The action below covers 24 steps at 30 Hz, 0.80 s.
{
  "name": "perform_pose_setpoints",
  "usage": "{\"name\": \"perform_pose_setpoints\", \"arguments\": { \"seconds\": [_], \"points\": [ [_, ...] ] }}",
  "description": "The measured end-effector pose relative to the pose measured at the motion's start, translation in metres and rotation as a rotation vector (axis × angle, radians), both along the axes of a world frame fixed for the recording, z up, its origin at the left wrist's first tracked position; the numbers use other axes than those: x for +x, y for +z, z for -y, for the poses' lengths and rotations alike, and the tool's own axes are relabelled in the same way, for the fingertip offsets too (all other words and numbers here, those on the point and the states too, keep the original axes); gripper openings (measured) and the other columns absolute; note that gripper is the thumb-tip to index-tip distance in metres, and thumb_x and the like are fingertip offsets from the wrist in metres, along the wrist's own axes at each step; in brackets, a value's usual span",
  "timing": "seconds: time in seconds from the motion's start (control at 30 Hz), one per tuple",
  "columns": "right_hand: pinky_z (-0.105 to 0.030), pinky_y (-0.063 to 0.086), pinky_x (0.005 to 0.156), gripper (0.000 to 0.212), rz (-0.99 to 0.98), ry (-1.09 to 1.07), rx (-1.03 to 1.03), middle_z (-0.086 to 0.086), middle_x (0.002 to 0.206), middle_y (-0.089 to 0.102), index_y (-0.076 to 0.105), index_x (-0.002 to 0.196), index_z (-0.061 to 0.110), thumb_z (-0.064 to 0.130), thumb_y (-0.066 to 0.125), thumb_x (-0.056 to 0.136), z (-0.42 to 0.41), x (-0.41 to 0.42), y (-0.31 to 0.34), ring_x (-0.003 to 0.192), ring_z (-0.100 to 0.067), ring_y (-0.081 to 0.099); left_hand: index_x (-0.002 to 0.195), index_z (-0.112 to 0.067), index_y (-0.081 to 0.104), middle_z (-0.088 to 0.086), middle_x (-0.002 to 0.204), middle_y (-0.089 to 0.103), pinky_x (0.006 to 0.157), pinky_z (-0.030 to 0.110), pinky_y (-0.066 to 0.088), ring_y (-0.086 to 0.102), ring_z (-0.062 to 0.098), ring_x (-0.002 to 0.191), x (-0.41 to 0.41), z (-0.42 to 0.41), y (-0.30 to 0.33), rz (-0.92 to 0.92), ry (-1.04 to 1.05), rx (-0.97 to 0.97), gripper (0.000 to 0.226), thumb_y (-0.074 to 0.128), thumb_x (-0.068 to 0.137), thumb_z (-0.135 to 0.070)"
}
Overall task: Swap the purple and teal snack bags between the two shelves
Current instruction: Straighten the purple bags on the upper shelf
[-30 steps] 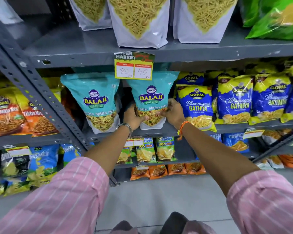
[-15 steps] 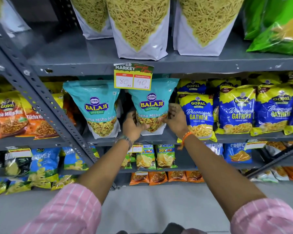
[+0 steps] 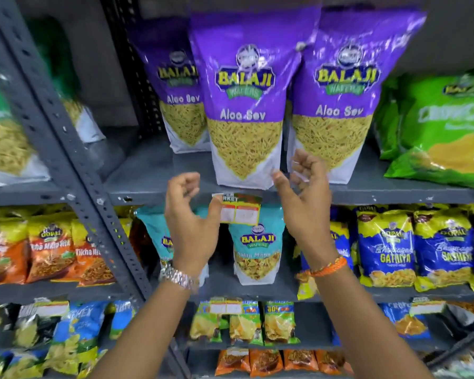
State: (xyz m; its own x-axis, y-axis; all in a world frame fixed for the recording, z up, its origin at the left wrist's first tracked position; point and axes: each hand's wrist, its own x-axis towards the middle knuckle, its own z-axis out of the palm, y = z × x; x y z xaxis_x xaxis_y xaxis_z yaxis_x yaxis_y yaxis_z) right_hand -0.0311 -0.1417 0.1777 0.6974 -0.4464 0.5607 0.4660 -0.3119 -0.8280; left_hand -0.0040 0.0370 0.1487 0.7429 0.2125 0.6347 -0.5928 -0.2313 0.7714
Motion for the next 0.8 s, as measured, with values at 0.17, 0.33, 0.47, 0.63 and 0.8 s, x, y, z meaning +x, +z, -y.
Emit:
{"name": "perform_pose_setpoints", "arguments": {
  "seconds": [0.17, 0.33, 0.47, 0.63, 0.8],
  "points": [
    [-0.053, 0.047, 0.105, 0.069, -0.222, 0.007, -0.148, -0.010, 0.134, 0.058, 0.045, 0.134, 0.011, 0.053, 0.058, 0.081, -0.011, 0.030, 0.006, 0.126, -0.027, 0.056, 0.146, -0.018, 0.036, -0.001, 0.153, 0.045, 0.123, 0.037, 0.036, 0.044, 0.012, 0.143, 0.056, -0.007, 0.041, -0.334, -0.244, 0.108, 0.103, 0.086, 0.062, -0.049],
    [-0.042, 0.047, 0.104, 0.046, -0.203, 0.008, -0.145, -0.001, 0.127, 0.060, 0.049, 0.131, 0.010, 0.029, 0.064, 0.092, -0.018, 0.031, 0.020, 0.121, -0.020, 0.056, 0.143, -0.014, 0.048, 0.004, 0.139, 0.067, 0.114, 0.042, 0.051, 0.064, 0.019, 0.130, 0.075, -0.007, 0.064, -0.413, -0.475, 0.145, 0.081, 0.089, 0.075, -0.032],
    [-0.037, 0.046, 0.102, 0.037, -0.216, 0.008, -0.153, 0.001, 0.123, 0.060, 0.051, 0.124, 0.018, 0.022, 0.067, 0.091, -0.019, 0.035, 0.033, 0.121, -0.018, 0.056, 0.131, -0.015, 0.060, 0.000, 0.125, 0.075, 0.105, 0.040, 0.057, 0.071, 0.018, 0.117, 0.079, -0.009, 0.069, -0.377, -0.456, 0.175, 0.052, 0.083, 0.084, -0.016],
    [-0.049, 0.050, 0.104, 0.062, -0.234, 0.053, -0.182, -0.001, 0.127, 0.067, 0.053, 0.127, 0.020, 0.053, 0.066, 0.076, -0.032, 0.049, 0.038, 0.122, -0.020, 0.062, 0.119, -0.021, 0.066, 0.000, 0.116, 0.080, 0.100, 0.050, 0.059, 0.076, 0.018, 0.107, 0.079, -0.034, 0.067, -0.323, -0.305, 0.164, 0.047, 0.089, 0.078, -0.025],
    [-0.050, 0.053, 0.101, 0.052, -0.273, 0.176, -0.134, 0.000, 0.120, 0.071, 0.055, 0.126, 0.019, 0.034, 0.074, 0.080, -0.064, 0.067, 0.047, 0.113, -0.017, 0.067, 0.105, -0.027, 0.067, 0.001, 0.107, 0.081, 0.092, 0.051, 0.062, 0.078, 0.019, 0.097, 0.072, -0.070, 0.072, -0.296, -0.160, 0.128, 0.041, 0.092, 0.073, -0.028]
  ]
}}
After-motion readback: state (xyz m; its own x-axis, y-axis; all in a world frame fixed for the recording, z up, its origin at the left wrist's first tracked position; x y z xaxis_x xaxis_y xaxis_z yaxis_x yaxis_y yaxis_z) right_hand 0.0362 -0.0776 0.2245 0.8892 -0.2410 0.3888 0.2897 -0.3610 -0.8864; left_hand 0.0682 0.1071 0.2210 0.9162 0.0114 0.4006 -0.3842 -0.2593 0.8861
